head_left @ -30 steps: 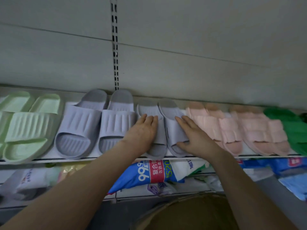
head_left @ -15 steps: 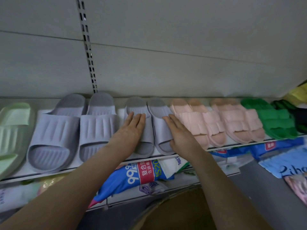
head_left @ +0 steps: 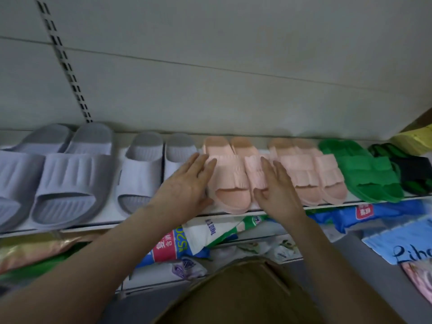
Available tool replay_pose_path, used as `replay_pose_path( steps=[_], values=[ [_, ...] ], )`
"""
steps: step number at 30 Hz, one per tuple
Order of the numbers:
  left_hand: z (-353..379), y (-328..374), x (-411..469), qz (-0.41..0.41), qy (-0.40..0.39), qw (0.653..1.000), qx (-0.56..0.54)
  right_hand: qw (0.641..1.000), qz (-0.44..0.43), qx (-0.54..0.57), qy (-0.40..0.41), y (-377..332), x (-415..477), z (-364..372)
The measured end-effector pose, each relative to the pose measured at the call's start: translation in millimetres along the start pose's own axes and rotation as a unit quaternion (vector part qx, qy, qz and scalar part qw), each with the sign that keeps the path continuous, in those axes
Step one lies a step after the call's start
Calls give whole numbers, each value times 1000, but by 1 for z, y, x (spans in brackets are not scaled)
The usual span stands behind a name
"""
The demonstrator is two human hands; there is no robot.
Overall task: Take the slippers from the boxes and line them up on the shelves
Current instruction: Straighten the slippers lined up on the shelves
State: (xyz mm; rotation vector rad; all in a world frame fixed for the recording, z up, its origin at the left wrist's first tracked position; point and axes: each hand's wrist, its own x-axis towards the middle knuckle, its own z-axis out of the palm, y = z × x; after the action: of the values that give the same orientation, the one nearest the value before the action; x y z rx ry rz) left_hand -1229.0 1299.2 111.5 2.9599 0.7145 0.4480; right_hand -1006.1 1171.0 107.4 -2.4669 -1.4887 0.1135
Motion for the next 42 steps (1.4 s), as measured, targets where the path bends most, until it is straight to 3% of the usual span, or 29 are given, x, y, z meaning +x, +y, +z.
replay_pose_path(
  steps=[7, 10, 15, 18, 22, 25, 28, 31, 33, 36, 42],
  values=[
    [17, 45, 79, -103, -121, 987, 34, 994, -66, 26, -86, 34, 34, -4],
    [18, 53, 86, -108, -119, 987, -17, 995, -76, 43, -52, 44, 32, -4],
    [26, 57, 86, -19, -37, 998, 55, 996, -80, 20, -32, 52, 26, 6],
    [28, 54, 87, -13, -64, 997, 40, 997, -68, 17, -36, 48, 26, 8],
    [22, 59, 88, -66, -116, 991, 15, 998, -50, 4, -43, 44, 26, 9],
    [27, 54, 92, -72, -106, 991, 27, 997, -57, 14, -47, 45, 23, 4],
    [29, 56, 94, -111, -167, 978, 47, 994, -83, 61, -22, 63, 11, -14],
    [26, 96, 106, -84, -77, 991, 65, 990, -84, 50, 104, 114, 0, -31],
    [26, 137, 125, -50, -25, 997, 46, 990, -43, 60, 119, 158, 4, -38],
    [50, 185, 160, -83, -65, 994, 12, 993, -49, 43, 96, 214, 16, -48],
    [84, 217, 202, -119, -100, 988, -2, 993, -105, 49, -34, 262, 43, -53]
  ],
)
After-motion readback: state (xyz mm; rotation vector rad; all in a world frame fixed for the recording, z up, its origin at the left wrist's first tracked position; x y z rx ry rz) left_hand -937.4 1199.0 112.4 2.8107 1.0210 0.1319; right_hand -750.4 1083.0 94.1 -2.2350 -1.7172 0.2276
